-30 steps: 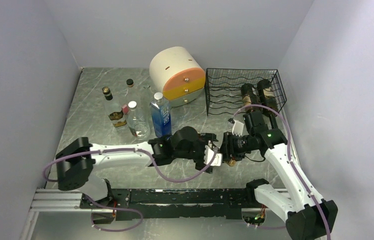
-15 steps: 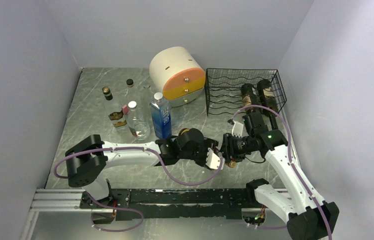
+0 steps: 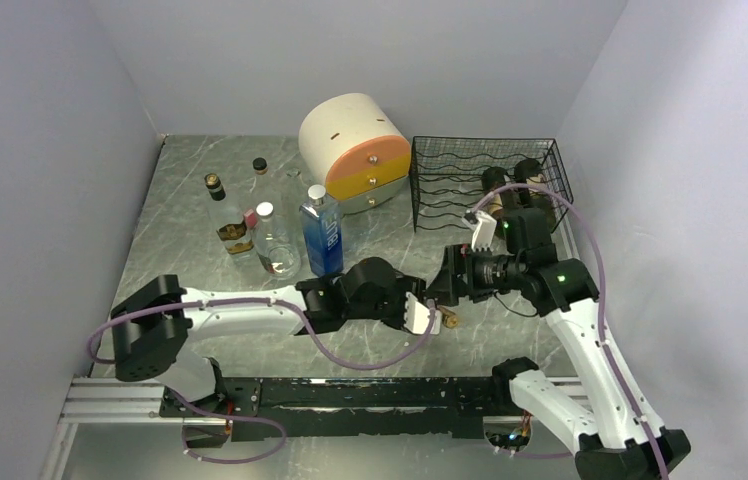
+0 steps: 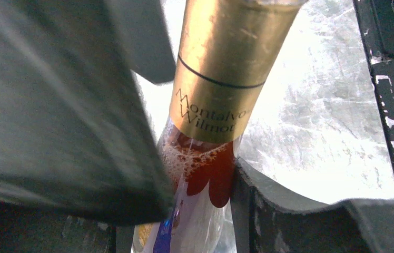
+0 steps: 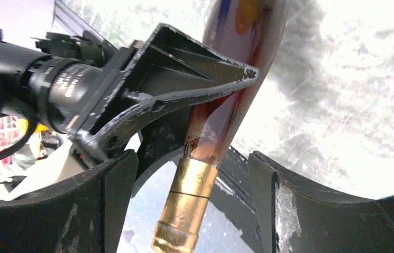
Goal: Take the wine bottle off the wine rack
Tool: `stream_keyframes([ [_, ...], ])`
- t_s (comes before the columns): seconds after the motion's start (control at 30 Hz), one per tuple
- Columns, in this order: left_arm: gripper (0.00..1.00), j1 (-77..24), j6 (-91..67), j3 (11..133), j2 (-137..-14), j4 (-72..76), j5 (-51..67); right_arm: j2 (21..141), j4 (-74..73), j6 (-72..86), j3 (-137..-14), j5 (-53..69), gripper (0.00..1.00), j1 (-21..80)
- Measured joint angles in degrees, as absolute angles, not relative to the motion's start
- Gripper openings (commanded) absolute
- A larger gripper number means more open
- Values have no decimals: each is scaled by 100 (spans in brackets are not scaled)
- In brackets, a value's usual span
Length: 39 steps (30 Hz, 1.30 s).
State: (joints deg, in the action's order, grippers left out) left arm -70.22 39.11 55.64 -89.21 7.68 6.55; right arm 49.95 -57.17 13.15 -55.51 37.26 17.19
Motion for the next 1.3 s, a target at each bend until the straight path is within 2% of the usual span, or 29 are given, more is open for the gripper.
stream_keyframes([
  [0.13, 15, -7015, 3736, 5325, -8560, 727, 615, 4866, -5522, 1354, -5846, 3715, 86, 1726],
  [0.3, 13, -7017, 3380, 5000, -8060, 685, 617, 4777, -5360, 1531, -6145, 3310, 92, 1732],
  [0.6, 7, -7017, 2506, 4431, -7098, 644, 438, 4742, -4807, 1868, -6364, 2779, 92, 1732],
  [0.8, 7, -7017, 1883, 4053, -6386, 600, 99, 4960, -4600, 1940, -6353, 2630, 92, 1732],
  [1.07, 7, -6864, 801, 3581, -5290, 268, -808, 5052, -4292, 1944, -6099, 2526, 92, 1732],
  [1.3, 7, -6429, -582, 3356, -4320, -486, -2137, 5127, -4053, 1935, -6040, 2460, 92, 1732],
])
